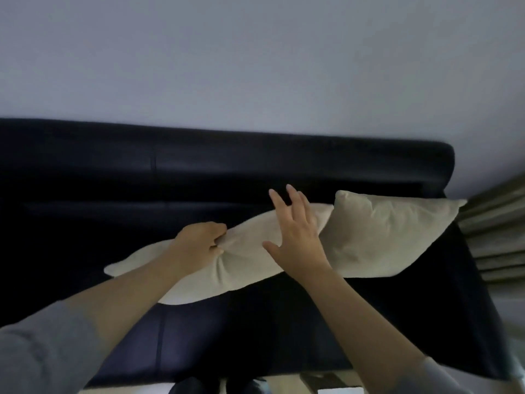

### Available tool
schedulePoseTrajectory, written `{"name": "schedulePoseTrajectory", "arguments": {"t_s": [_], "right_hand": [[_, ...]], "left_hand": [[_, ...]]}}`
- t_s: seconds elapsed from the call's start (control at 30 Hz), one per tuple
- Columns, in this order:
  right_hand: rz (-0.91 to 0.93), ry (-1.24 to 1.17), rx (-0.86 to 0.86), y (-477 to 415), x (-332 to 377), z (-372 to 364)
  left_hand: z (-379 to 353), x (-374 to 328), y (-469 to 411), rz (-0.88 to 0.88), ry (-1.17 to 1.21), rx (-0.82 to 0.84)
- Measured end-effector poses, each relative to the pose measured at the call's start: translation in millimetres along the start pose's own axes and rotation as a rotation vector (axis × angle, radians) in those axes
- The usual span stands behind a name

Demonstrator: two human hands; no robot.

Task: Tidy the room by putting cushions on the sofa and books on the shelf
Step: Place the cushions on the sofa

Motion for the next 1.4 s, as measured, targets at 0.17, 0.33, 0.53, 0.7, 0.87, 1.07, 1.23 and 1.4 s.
{"name": "schedulePoseTrajectory", "arguments": {"t_s": [0.17, 0.33, 0.53, 0.7, 0.87, 1.07, 1.23, 1.4], "right_hand": [[0.020, 0.351, 0.434, -12.5, -28.4, -44.4], [0.012, 0.260, 0.349, -17.6, -38.3, -53.6], [0.023, 0.095, 0.476, -27.6, -48.6, -67.1], [-0.012, 0.214, 0.427, -48.6, -66.1, -83.4], [-0.017, 0.236, 0.463, -62.8, -91.4, -97.0], [-0.055, 0.232, 0.412, -83.9, -117.1, -114.7], [-0.198, 0.239, 0.394, -109.2, -142.1, -133.4], [-0.253, 0.071, 0.488, -102.8, -148.2, -149.2]], "left_hand": [[-17.4, -5.8, -14.9, -0.152, -0.068, 0.182], [-20.7, 4.4, -15.0, -0.153, -0.056, 0.192], [-21.2, 20.2, -29.9, -0.109, -0.013, 0.185], [-37.6, 18.5, -55.7, -0.099, 0.058, 0.203], [-61.4, 15.9, -80.2, -0.091, 0.076, 0.233], [-87.8, 22.7, -108.2, -0.002, 0.051, 0.232], [-107.8, 35.5, -133.6, 0.087, -0.034, 0.210], [-124.2, 37.8, -134.3, 0.135, -0.093, 0.327]]}}
Point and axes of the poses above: each hand's wrist, its own y-axis away from the middle knuckle, its own z-axis out of the back of the hand, x = y × z, the point moved 4 cm from there along -y, towards the middle knuckle, and after that the axes turned 4 degrees about -z, right-handed, at the moved point
